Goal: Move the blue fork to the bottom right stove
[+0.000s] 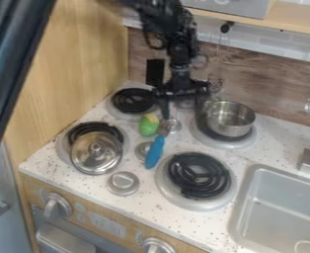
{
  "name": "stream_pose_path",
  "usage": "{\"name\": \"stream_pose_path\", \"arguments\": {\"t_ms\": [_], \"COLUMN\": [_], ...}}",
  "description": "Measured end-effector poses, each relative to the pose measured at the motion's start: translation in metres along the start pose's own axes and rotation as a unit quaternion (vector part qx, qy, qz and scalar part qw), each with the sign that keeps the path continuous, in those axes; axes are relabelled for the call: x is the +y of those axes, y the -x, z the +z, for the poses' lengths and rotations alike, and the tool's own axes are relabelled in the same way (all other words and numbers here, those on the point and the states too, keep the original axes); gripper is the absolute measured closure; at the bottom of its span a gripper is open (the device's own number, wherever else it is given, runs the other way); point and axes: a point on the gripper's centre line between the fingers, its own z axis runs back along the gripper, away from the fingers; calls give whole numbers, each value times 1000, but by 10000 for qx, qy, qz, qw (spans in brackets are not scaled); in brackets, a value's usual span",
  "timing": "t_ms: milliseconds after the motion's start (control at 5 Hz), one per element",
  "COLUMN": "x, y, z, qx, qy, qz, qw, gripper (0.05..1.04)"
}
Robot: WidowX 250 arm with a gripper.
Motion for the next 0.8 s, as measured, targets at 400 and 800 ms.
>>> {"name": "stream_pose_path", "arguments": {"t_ms": [400,800], "x": [10,28], "y": [2,21], "z": [1,-21], "qx": [119,495], "qy": [-248,-631], "qz": [-32,-73], "qw": [9996,9968], "gripper": [84,84]}}
